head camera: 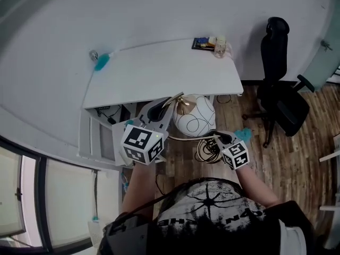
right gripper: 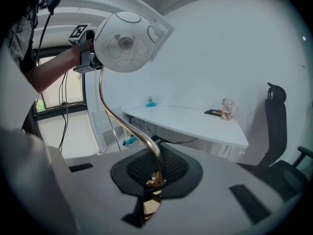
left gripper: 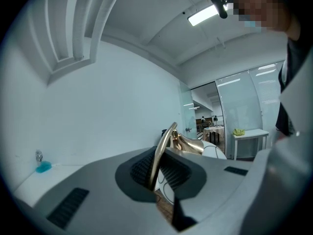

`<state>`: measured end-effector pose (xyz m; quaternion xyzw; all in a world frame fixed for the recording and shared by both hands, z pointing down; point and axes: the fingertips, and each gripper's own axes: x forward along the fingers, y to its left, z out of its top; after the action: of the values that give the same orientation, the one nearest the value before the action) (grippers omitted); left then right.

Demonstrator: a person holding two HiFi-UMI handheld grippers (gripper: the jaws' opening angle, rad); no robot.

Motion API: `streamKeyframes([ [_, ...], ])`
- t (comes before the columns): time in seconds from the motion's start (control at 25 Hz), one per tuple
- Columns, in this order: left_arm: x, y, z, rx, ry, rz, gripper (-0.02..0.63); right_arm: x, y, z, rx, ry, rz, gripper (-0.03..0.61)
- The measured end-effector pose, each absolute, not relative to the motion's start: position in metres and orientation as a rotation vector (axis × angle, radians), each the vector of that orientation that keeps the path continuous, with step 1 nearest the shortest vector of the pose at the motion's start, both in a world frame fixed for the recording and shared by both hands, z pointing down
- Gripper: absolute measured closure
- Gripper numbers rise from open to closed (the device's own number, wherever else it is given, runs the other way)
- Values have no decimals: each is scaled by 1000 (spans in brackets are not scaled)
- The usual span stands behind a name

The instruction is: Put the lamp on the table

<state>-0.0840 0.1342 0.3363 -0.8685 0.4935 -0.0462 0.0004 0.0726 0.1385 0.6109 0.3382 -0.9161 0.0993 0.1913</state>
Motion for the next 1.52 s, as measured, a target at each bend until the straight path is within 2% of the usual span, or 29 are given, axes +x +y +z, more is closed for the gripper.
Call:
streamKeyframes([
  [0.76, -121, 86, 348, -2749, 1539, -163, 591, 35, 100, 625, 907, -2543, 321, 557],
  [1.52, -133, -59, 336, -2636, 1692, -203, 591, 13, -61, 619, 670, -2604, 277, 557],
])
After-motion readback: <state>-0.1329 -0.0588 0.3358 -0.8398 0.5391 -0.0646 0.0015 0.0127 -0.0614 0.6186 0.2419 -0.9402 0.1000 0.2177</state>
